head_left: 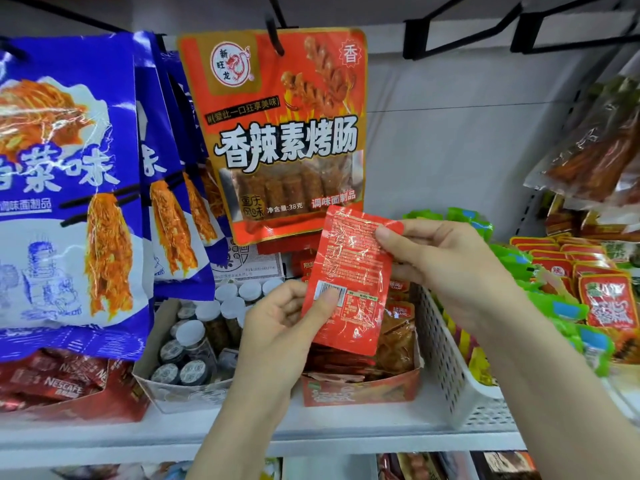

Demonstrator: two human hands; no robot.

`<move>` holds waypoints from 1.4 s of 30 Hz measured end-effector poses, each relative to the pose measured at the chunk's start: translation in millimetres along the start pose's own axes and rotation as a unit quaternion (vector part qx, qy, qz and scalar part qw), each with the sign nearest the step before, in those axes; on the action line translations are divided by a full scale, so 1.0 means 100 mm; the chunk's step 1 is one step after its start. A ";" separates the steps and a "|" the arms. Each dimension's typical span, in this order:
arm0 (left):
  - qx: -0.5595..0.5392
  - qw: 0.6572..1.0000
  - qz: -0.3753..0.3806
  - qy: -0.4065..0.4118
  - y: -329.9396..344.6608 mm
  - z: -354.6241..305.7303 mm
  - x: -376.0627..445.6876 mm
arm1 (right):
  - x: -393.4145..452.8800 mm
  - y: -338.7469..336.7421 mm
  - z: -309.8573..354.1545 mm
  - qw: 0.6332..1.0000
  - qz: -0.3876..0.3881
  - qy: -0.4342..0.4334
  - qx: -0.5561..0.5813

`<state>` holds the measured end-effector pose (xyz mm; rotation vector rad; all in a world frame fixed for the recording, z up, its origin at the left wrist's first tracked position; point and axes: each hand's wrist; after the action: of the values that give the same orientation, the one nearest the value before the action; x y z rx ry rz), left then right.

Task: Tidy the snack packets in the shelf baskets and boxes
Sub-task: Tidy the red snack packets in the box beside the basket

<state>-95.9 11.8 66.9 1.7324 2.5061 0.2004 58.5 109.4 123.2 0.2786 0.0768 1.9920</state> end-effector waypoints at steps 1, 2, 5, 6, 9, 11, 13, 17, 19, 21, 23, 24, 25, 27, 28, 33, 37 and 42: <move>-0.023 1.000 0.013 -0.014 -0.01 -0.01 0.00 | 0.00 -0.01 0.01 1.000 0.005 0.003 0.010; -0.071 0.996 0.041 -0.042 -0.02 -0.02 -0.01 | 0.00 -0.02 0.02 1.000 0.017 0.005 0.024; -0.261 0.937 0.180 -0.148 0.00 -0.07 -0.05 | -0.01 0.01 0.02 0.994 0.076 0.005 0.083; -0.292 0.913 0.227 -0.172 0.02 -0.05 -0.06 | -0.01 0.02 0.00 0.991 0.093 0.003 0.099; -0.341 0.871 0.292 -0.199 0.06 -0.01 -0.10 | -0.01 0.08 -0.04 0.987 0.121 0.005 0.105; -0.369 0.871 0.254 -0.203 0.06 -0.01 -0.07 | -0.01 0.08 -0.02 0.993 0.099 -0.005 0.066; -0.322 0.915 0.171 -0.173 0.03 -0.04 -0.03 | 0.00 0.01 0.01 0.995 0.089 -0.009 0.042; -0.136 0.988 0.009 -0.070 0.00 -0.04 0.03 | 0.00 -0.08 0.09 0.992 0.112 0.043 0.046; -0.083 0.996 -0.022 -0.028 -0.01 -0.02 0.02 | 0.00 -0.07 0.07 0.994 0.100 0.037 -0.001; -0.041 0.999 -0.034 0.004 0.00 -0.01 0.01 | -0.01 -0.04 0.04 0.996 0.073 0.013 -0.046; -0.019 0.999 -0.033 0.022 0.00 0.00 0.01 | -0.01 -0.03 0.02 0.997 0.047 0.000 -0.062; -0.016 0.999 -0.031 0.025 0.00 0.01 0.02 | -0.01 -0.03 0.01 0.997 0.039 -0.005 -0.070; -0.015 0.999 -0.031 0.027 0.00 0.02 0.02 | -0.01 -0.03 0.02 0.996 0.035 -0.009 -0.083; -0.007 0.999 -0.030 0.034 -0.02 0.04 0.03 | -0.02 -0.03 0.02 0.993 0.033 -0.017 -0.115; 0.004 0.999 -0.028 0.045 -0.02 0.04 0.03 | -0.02 -0.02 0.03 0.992 0.029 -0.024 -0.125; 0.225 0.964 -0.053 0.131 -0.14 0.12 0.13 | 0.03 -0.15 0.12 0.958 -0.099 -0.132 -0.237; 0.452 0.885 0.005 0.109 -0.20 0.25 0.22 | 0.06 -0.22 0.04 0.893 -0.149 -0.195 -0.378; 0.503 0.858 0.073 0.075 -0.22 0.35 0.25 | 0.12 -0.06 -0.26 0.874 -0.108 -0.221 -0.420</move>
<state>-119.7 29.4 29.4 2.2428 2.7787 -1.2366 52.9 124.6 98.9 0.1368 -0.9877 1.5212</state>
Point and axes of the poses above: each hand's wrist, its own x-axis towards the middle knuckle, its own y-axis out of the palm, z = x × y, and after that the axes turned 4 degrees about -y, right-handed
